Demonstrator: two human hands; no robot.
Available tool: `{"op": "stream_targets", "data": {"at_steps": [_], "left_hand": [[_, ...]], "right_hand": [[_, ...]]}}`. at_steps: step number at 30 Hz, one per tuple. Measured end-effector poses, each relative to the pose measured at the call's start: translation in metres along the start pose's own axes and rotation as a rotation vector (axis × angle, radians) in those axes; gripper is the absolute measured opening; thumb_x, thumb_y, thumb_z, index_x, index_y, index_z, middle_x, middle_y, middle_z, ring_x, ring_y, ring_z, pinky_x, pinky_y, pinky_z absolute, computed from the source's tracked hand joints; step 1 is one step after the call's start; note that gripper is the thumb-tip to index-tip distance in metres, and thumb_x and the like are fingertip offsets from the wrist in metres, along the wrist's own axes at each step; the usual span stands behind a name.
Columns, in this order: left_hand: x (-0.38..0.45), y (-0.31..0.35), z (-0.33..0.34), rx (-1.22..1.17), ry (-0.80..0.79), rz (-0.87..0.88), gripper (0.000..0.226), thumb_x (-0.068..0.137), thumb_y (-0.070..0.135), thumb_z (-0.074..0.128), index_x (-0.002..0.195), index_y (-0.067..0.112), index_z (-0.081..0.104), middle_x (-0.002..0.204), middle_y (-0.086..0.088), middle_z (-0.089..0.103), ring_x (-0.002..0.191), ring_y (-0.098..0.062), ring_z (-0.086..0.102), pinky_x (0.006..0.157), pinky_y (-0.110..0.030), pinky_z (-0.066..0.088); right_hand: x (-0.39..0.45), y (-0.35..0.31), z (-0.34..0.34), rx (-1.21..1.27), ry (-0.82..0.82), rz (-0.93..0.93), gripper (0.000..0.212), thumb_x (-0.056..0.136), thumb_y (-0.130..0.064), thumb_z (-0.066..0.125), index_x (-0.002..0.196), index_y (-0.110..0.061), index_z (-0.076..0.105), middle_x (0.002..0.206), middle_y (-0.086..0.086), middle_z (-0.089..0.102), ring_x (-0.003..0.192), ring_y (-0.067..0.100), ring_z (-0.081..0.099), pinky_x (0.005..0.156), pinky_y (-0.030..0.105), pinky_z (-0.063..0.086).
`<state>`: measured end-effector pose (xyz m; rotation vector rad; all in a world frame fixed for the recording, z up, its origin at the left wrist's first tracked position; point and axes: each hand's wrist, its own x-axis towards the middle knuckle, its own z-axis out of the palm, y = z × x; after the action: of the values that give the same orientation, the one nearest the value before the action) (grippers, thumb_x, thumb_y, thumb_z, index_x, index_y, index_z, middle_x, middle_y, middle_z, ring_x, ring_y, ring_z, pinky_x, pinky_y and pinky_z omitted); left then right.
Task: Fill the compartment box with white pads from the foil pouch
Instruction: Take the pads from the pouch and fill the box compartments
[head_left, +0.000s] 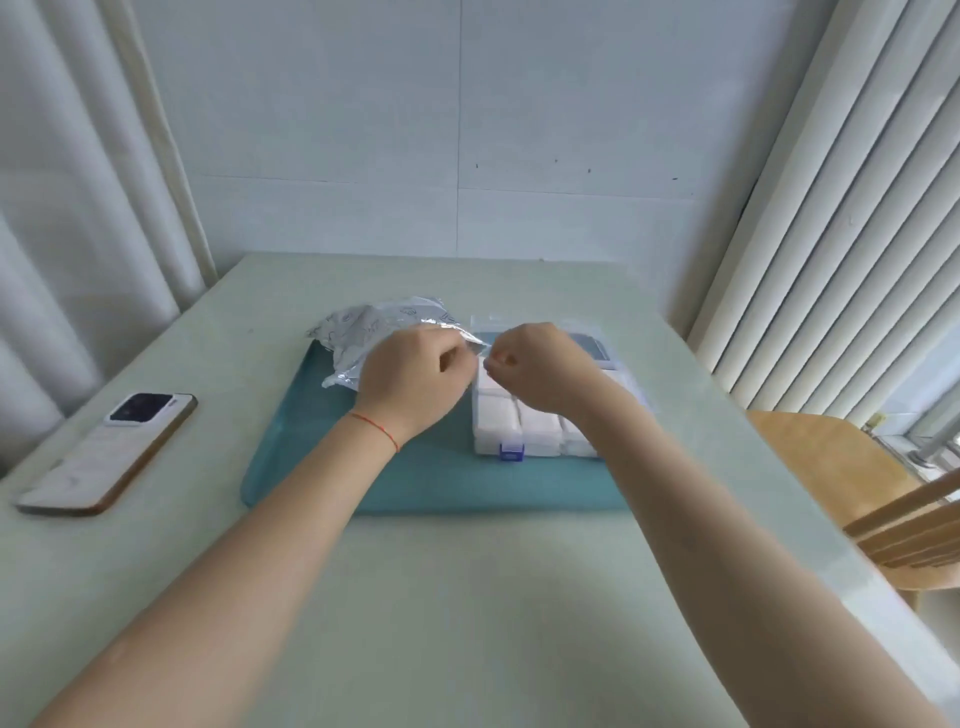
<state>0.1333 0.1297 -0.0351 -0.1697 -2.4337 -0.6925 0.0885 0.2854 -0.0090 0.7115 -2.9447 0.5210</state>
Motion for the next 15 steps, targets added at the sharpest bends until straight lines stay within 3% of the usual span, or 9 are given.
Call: {"op": "stream_targets", "data": {"at_steps": [2,4,6,9,12,15], "left_hand": [[-0.011,-0.032,-0.018,0.100,0.151,0.001,0.030,0.077,0.032,0.042,0.060,0.016,0.061,0.068,0.004,0.048,0.068,-0.021,0.049,0.052,-0.025,0.033],[-0.020,-0.058,-0.028,0.162,0.197,-0.008,0.027,0.076,0.029,0.048,0.065,0.016,0.069,0.078,-0.003,0.050,0.077,-0.026,0.050,0.057,-0.029,0.041],[-0.027,-0.080,-0.035,0.185,0.092,-0.064,0.033,0.075,0.033,0.047,0.078,0.019,0.076,0.099,-0.008,0.057,0.093,-0.032,0.053,0.074,-0.038,0.049],[-0.031,-0.088,-0.044,0.088,-0.115,-0.201,0.053,0.076,0.033,0.044,0.120,0.015,0.069,0.136,-0.010,0.049,0.124,-0.033,0.044,0.102,-0.040,0.041],[-0.026,-0.092,-0.049,-0.057,-0.085,-0.229,0.054,0.086,0.020,0.050,0.138,0.008,0.052,0.141,-0.005,0.045,0.126,-0.023,0.044,0.098,-0.022,0.033],[-0.017,-0.094,-0.049,-0.110,-0.031,-0.271,0.053,0.088,0.011,0.054,0.140,0.011,0.050,0.143,-0.001,0.045,0.126,-0.020,0.045,0.095,-0.022,0.033]], "right_hand": [[0.012,-0.026,0.020,0.051,-0.042,-0.023,0.025,0.090,-0.020,0.046,0.070,-0.011,0.059,0.074,0.006,0.060,0.070,0.029,0.053,0.059,0.031,0.047],[0.023,-0.045,0.037,0.087,-0.070,-0.037,0.024,0.090,-0.018,0.045,0.096,-0.008,0.066,0.093,0.010,0.068,0.085,0.031,0.064,0.072,0.036,0.054],[0.034,-0.065,0.048,0.129,-0.058,-0.028,0.034,0.090,-0.011,0.042,0.120,-0.013,0.058,0.102,0.010,0.067,0.092,0.031,0.063,0.069,0.032,0.050],[0.045,-0.077,0.053,0.229,0.009,-0.009,0.061,0.088,-0.001,0.035,0.145,-0.023,0.032,0.086,0.013,0.062,0.072,0.032,0.059,0.057,0.035,0.045],[0.048,-0.082,0.053,0.278,0.086,0.005,0.073,0.086,0.001,0.034,0.152,-0.027,0.020,0.077,0.010,0.056,0.067,0.031,0.055,0.059,0.041,0.049],[0.049,-0.079,0.051,0.303,0.182,0.017,0.064,0.086,0.001,0.037,0.147,-0.018,0.037,0.093,0.014,0.066,0.084,0.033,0.059,0.070,0.041,0.049]]}}
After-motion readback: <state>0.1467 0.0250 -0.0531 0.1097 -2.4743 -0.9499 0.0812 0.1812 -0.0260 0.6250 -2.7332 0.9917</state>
